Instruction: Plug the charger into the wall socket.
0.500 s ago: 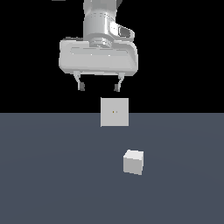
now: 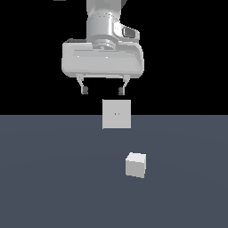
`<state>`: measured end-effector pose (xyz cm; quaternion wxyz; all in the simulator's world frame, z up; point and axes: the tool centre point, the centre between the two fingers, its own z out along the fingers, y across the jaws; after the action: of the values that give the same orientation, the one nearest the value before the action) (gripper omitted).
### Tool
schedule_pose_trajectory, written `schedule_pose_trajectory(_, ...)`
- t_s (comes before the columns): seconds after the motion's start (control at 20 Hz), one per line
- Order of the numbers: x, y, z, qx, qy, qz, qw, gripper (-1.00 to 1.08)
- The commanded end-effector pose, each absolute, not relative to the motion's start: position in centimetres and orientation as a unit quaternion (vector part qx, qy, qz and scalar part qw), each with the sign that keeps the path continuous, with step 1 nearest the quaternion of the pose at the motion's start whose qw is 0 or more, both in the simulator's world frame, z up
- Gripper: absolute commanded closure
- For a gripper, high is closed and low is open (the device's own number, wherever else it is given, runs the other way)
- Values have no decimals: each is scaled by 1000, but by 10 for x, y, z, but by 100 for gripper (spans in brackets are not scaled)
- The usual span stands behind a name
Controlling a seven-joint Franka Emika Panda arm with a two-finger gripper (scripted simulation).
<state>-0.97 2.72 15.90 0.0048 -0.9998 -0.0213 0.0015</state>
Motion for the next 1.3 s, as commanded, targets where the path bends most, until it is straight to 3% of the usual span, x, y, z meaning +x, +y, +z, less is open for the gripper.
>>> schedule_pose_trajectory(0.0,-14,23,154,-1000,-11,-2,4,-92)
schedule_pose_trajectory(1.25,-94,-37,69,-984,163,-66,-11,-92)
